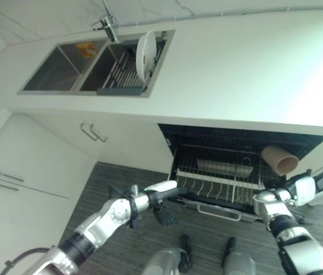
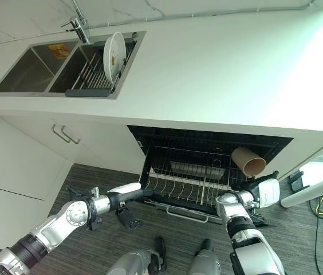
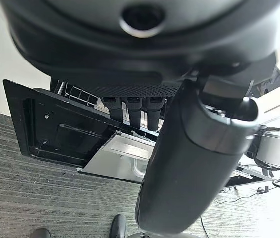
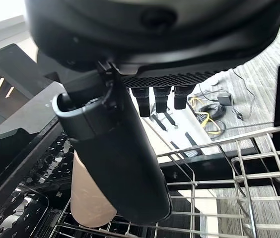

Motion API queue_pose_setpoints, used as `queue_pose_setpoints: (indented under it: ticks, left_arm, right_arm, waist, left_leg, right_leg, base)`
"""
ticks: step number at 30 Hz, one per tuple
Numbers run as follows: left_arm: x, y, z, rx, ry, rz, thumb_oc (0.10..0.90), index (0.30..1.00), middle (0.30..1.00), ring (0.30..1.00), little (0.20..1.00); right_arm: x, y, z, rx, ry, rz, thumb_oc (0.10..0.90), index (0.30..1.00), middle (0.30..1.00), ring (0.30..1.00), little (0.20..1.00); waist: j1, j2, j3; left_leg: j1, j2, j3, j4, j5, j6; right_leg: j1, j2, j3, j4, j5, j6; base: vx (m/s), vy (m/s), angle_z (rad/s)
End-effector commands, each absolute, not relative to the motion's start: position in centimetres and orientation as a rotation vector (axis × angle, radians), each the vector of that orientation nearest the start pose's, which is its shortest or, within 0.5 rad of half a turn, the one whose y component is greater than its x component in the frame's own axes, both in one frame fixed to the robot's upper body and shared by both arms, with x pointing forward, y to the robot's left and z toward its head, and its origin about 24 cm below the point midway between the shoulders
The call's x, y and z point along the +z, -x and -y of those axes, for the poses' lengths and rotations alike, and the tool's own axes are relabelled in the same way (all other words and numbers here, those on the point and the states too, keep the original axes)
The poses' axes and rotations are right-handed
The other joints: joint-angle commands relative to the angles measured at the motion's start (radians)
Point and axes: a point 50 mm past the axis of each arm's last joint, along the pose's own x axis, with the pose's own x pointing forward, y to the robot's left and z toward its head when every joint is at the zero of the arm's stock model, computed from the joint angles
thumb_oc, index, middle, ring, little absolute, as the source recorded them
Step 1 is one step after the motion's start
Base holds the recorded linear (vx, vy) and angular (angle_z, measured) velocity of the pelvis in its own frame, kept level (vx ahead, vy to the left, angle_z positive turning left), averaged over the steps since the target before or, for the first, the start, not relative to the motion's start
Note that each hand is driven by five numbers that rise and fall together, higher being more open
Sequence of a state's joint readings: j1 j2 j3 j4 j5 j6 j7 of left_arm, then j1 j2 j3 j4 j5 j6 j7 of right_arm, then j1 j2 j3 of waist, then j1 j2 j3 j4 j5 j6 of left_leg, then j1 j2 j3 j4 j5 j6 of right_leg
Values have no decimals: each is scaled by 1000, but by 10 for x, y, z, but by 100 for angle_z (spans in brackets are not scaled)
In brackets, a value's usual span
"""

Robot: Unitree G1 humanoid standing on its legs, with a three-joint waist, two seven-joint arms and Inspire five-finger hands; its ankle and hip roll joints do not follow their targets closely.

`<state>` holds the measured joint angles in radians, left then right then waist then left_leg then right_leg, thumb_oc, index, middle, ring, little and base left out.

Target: Place the dishes in the dishwasher.

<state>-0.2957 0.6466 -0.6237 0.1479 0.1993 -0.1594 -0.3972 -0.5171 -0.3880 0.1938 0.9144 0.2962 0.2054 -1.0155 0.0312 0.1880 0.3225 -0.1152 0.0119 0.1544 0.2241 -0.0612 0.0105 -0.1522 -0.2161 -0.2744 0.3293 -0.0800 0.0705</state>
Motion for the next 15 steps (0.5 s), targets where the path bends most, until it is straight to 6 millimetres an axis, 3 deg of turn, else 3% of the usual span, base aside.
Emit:
queue_pose_setpoints:
  ticks: [1,7,11,15]
  left_arm:
    - [55,-258,-123,-986,-904,103,800,900,900,900,900]
    - [53,-259,-123,-975,-902,96,800,900,900,900,900]
    - [53,-262,-123,-960,-901,91,800,900,900,900,900]
    - [53,-265,-122,-956,-902,87,800,900,900,900,900]
  right_arm:
    - [39,-319,264,-996,530,-229,800,900,900,900,900]
    - [49,-330,241,-795,563,-121,800,900,900,900,900]
    - [44,-328,229,-700,538,-118,800,900,900,900,900]
    - [43,-327,228,-673,491,-114,800,900,900,900,900]
  waist:
    - [13,-40,-27]
    - [1,-47,-26]
    - [-11,-55,-25]
    - [-19,-58,-25]
  left_leg:
    - [-52,39,-28,76,-104,-44]
    - [-50,43,-23,76,-104,-46]
    - [-48,52,-14,76,-103,-49]
    - [-45,60,-4,76,-100,-53]
  right_leg:
    - [57,-41,24,-29,-61,86]
    - [52,-38,30,-29,-61,84]
    - [50,-37,33,-29,-62,84]
    - [50,-40,30,-29,-60,85]
  base:
    - [0,0,0]
    - [-2,1,-2]
    - [-6,1,-3]
    - [0,0,0]
